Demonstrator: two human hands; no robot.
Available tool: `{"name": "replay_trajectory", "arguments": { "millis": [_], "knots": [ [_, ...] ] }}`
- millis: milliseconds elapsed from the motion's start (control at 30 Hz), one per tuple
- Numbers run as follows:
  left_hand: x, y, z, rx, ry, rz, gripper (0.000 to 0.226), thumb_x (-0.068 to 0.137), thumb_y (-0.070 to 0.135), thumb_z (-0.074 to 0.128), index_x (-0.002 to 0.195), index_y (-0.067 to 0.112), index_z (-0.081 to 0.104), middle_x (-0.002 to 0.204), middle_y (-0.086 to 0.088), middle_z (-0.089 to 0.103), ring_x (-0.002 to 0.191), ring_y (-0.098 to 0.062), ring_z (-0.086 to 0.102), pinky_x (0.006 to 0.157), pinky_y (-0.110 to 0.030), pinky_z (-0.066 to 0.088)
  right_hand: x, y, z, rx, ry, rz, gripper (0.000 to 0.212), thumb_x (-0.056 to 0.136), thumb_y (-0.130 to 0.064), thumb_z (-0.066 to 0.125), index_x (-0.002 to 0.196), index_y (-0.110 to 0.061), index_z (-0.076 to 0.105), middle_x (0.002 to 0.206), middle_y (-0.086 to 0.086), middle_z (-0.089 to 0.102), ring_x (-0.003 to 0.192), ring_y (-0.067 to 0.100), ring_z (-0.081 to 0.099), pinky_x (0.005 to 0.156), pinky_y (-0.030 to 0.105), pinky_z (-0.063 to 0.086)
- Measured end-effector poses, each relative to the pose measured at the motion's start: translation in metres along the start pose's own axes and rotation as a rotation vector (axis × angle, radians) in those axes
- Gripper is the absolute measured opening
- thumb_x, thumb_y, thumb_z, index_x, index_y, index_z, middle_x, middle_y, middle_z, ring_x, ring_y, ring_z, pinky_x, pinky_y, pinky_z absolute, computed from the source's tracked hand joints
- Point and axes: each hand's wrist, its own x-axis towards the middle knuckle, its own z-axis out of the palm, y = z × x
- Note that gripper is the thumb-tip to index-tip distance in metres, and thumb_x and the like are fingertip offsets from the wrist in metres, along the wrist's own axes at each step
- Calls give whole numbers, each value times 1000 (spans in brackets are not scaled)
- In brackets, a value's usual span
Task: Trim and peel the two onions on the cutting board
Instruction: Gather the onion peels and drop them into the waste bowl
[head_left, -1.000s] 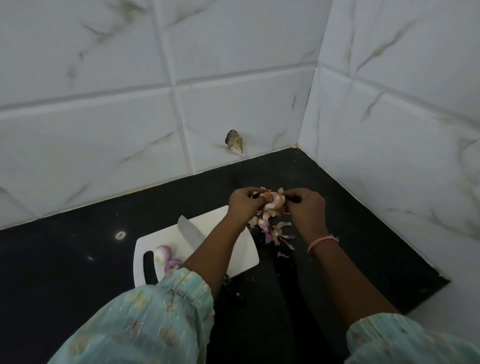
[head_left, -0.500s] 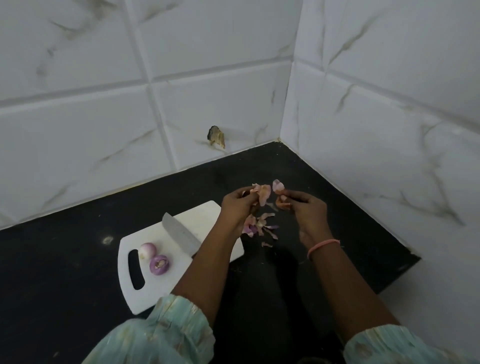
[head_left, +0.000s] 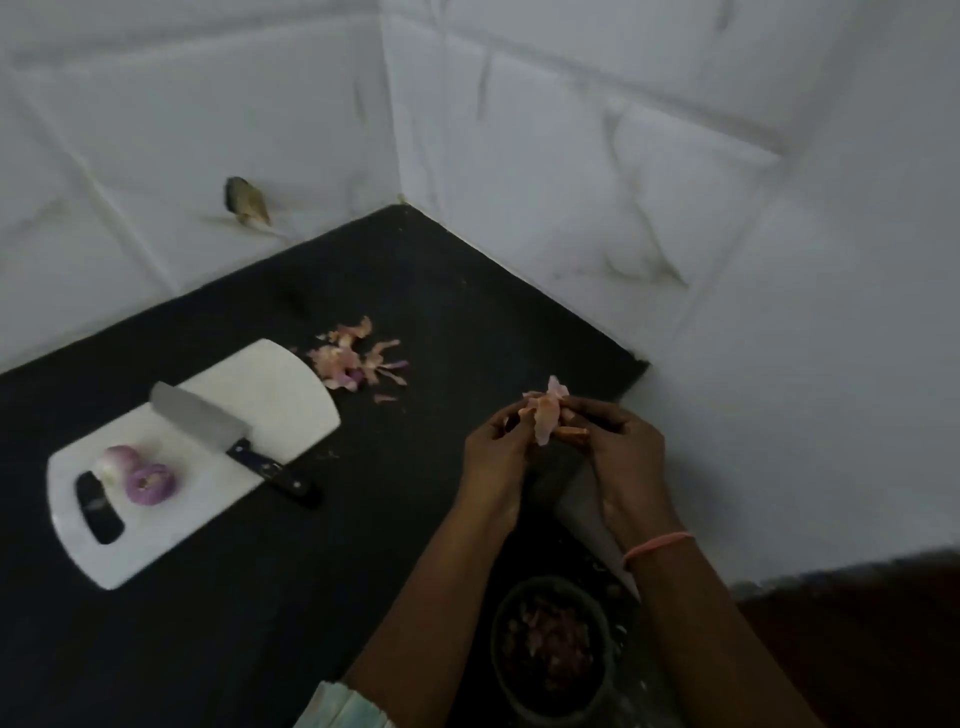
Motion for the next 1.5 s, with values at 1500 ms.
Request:
{"name": "replay_trajectory", "arguments": {
  "millis": [1500],
  "knots": [
    [91, -337, -70, 794, 87, -315, 33, 94, 22, 60, 125, 13, 66, 133, -13, 62, 125, -32, 56, 111, -44, 41, 8, 356, -138, -352, 167, 379, 33, 87, -20, 66, 119, -12, 64, 116, 9, 66, 110, 27, 60, 103, 41, 45]
  ]
}}
